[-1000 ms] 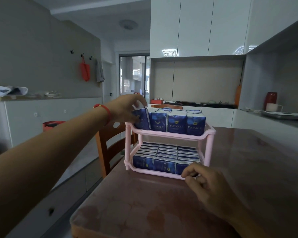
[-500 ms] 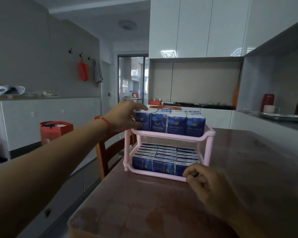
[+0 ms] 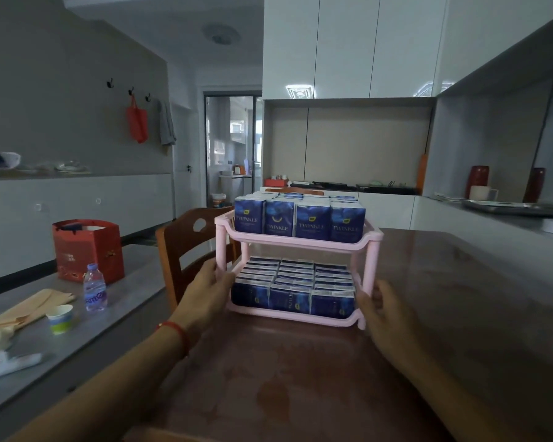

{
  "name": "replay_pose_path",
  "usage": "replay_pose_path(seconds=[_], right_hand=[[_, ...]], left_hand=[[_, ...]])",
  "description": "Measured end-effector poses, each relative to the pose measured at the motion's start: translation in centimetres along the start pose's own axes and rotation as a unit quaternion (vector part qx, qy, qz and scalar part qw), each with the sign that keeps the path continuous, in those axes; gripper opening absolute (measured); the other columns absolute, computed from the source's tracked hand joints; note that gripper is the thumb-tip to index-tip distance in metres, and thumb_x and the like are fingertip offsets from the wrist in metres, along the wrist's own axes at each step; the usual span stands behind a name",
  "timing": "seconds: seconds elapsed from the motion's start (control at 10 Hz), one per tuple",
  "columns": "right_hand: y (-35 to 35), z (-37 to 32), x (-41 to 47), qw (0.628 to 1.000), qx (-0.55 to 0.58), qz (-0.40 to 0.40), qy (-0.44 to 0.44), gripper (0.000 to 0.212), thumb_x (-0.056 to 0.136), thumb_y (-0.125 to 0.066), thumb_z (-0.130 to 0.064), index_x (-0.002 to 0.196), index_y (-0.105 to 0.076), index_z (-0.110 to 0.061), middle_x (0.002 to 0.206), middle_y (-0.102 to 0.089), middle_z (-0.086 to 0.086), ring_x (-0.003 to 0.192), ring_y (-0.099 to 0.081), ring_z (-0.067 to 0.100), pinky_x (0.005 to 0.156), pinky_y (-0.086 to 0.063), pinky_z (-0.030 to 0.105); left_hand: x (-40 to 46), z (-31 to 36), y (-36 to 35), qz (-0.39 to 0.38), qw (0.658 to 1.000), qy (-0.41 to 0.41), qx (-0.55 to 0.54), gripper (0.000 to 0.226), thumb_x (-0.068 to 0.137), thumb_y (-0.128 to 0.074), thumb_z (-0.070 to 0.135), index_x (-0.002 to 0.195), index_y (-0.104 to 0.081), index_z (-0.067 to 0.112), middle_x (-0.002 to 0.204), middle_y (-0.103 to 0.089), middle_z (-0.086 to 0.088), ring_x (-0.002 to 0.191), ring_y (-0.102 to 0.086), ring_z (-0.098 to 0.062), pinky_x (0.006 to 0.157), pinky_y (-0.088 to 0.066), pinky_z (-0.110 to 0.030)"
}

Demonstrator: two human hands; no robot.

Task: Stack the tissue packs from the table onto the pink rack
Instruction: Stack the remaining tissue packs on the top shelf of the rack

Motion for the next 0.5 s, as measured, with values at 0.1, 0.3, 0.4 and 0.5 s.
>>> replay_pose_path(seconds=[0.1,0.3,0.4,0.5], right_hand=[[0.1,0.4,0.2,1.000,0.002,-0.014,0.017,0.017,0.101,-0.052,-0.027,0.117,-0.055,-0.024,0.109,-0.065,-0.005,0.089,-0.062,0.007,0.068,-0.047,0.015],[0.3,0.7,1.1,1.000,0.008,0.002,0.027,0.011,0.101,-0.054,-0.021,0.110,-0.057,-0.026,0.104,-0.067,-0.004,0.087,-0.065,0.010,0.069,-0.046,0.018],[0.2,0.8,1.3,1.000,0.003,0.002,0.023,0.018,0.101,-0.054,-0.020,0.118,-0.060,-0.019,0.106,-0.068,-0.003,0.088,-0.065,0.011,0.066,-0.043,0.014],[0.5,0.3,0.8,1.000,0.008,0.013,0.006,0.021,0.100,-0.054,-0.022,0.121,-0.059,-0.017,0.109,-0.066,-0.004,0.092,-0.064,0.014,0.068,-0.046,0.020]], left_hand=[[0.7,-1.2,-0.2,0.032,0.999,-0.012,0.041,0.021,0.105,-0.042,0.019,0.122,-0.052,0.013,0.118,-0.061,-0.007,0.101,-0.061,-0.022,0.083,-0.057,-0.039],[1.8,-1.5,-0.4,0.030,0.998,-0.025,0.042,0.016,0.103,-0.047,0.017,0.112,-0.051,0.029,0.114,-0.062,-0.003,0.106,-0.063,-0.026,0.090,-0.056,-0.044],[2.1,-2.1,-0.4,0.030,0.999,-0.012,0.029,0.016,0.102,-0.049,0.018,0.111,-0.054,0.031,0.113,-0.064,-0.003,0.106,-0.064,-0.025,0.094,-0.055,-0.047],[1.9,-2.2,-0.1,0.026,0.999,0.018,0.016,0.029,0.098,-0.056,0.014,0.125,-0.054,0.023,0.124,-0.064,-0.005,0.110,-0.063,-0.022,0.096,-0.054,-0.047]])
Point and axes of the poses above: each hand's wrist, its own x-axis towards the middle knuckle, its own y-axis out of the back of the hand, z = x × y, the point moved 3 cm from there along x, towards the middle knuckle
